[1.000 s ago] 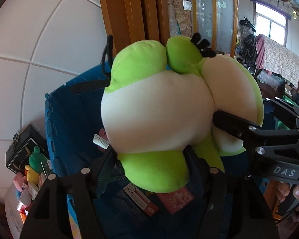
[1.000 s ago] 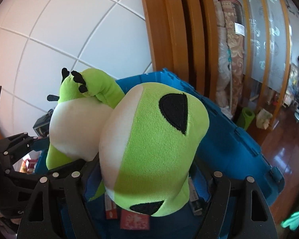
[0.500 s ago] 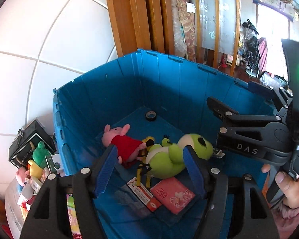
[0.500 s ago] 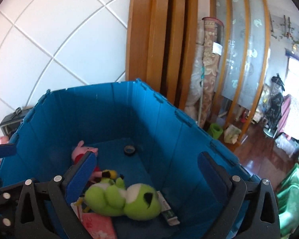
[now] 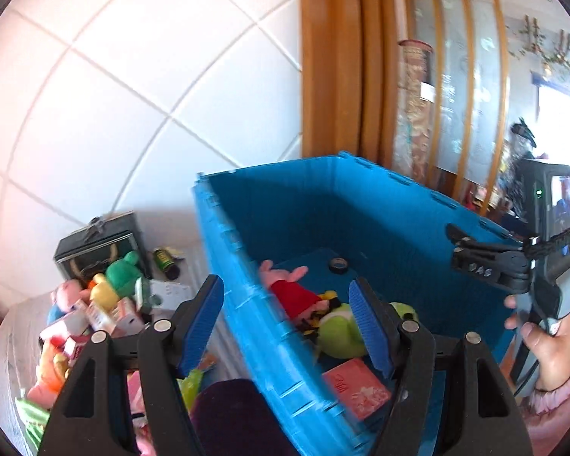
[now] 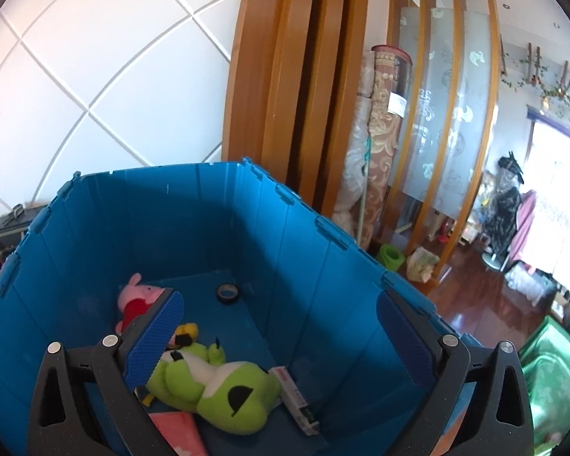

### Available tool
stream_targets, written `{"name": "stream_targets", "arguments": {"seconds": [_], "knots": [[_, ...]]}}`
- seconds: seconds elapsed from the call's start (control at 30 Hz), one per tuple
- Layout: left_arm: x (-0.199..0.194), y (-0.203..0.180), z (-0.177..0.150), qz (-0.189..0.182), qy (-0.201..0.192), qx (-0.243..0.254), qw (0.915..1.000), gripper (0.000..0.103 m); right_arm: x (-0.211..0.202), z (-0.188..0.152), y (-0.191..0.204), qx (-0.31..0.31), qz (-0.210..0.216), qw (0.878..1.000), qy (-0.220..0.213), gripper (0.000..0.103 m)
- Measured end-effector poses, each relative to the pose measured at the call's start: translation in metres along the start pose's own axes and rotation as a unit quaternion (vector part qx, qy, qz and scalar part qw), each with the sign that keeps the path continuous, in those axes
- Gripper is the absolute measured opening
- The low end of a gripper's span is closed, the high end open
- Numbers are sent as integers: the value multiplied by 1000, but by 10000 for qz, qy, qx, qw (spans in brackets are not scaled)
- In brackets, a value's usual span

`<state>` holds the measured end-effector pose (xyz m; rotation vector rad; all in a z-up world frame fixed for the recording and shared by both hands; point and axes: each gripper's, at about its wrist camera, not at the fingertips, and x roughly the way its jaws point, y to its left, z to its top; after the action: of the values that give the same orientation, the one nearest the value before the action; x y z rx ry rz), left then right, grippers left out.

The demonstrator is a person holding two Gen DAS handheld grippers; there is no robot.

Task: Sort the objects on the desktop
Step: 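Move both tools back toward the pile on the bed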

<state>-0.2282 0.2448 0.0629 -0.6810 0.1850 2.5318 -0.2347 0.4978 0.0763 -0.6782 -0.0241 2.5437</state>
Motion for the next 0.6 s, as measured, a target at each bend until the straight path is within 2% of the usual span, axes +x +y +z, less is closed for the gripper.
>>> {"name": "stream_targets", "arguments": {"seconds": [0.1,0.2,0.3,0.4,0.5,0.6], "knots": [[-10,31,-20,323,-56,-267,9991,68,-5,-3,1,-30,35,9999,-131,103],[-14,69,-43,447,145,-692,9965,68,-5,-10,5,45,545,9985,43,103],[-22,107,-68,969,278,-949,9904,68,-14,-18,18,-133,801,9967,95,103],[-38,144,-96,1491,296,-1133,9819,68,-37,-20,38,-388,849,9955,-178,103],[-51,177,-122,1910,367,-1248,9729,68,-71,-20,55,-372,1261,9895,-605,103],[-64,207,-145,2167,514,-1383,9650,68,-105,-21,74,-361,1569,9817,-1020,103]]}}
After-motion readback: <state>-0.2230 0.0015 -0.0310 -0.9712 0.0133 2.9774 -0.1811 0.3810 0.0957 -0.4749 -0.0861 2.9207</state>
